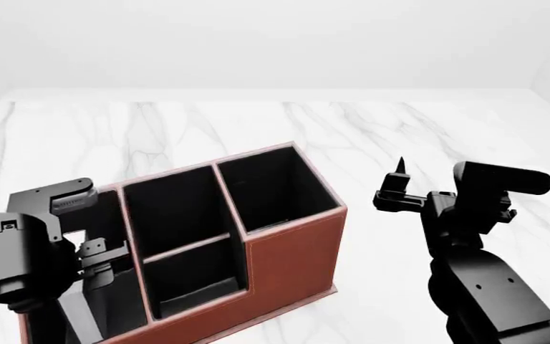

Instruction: Pick up the book and place it in the left compartment of the caddy.

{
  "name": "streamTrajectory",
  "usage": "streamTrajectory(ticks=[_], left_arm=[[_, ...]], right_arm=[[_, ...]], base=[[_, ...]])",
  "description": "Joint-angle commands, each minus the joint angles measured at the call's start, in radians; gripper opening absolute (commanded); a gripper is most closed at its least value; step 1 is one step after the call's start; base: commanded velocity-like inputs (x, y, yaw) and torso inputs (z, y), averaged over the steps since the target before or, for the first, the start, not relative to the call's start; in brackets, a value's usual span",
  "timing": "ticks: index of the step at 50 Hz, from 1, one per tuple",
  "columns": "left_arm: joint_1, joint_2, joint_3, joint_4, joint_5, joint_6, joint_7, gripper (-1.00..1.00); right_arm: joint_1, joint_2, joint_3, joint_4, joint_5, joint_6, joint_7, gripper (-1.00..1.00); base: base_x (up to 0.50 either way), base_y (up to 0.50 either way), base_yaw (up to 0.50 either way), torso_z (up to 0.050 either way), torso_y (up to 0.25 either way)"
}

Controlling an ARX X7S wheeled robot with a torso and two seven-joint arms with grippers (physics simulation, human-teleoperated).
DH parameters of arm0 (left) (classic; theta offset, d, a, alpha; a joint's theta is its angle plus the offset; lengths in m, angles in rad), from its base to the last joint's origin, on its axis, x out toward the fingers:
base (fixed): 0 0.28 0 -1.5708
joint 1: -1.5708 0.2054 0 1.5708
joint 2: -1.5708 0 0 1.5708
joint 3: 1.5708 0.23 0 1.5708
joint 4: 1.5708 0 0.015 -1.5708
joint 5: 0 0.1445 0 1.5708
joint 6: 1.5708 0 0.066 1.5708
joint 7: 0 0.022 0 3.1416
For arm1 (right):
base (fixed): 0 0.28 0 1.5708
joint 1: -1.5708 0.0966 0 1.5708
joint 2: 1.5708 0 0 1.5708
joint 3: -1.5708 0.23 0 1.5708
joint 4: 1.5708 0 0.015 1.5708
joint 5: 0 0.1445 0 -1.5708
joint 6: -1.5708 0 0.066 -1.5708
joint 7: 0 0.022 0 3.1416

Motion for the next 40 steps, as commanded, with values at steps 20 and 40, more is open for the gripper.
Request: streamTrajectory(ticks=[20, 40], left_arm=[[-0.062, -0.022, -0.028, 0.019, 0.011, -0.006, -0.033, 1.0], [-0.375, -0.12, -0.216, 0.263, -0.108, -0.094, -0.188, 1.0]], right_arm=[[0.001, 0.003, -0.007, 0.0, 0.006, -0.002, 0.004, 1.0], [0.006, 0.004, -0.012, -0.006, 0.011, 0.0, 0.008, 1.0]], base=[[0.0, 0.0, 0.0, 0.0, 0.0], [0.0, 0.0, 0.0, 0.0, 0.0]])
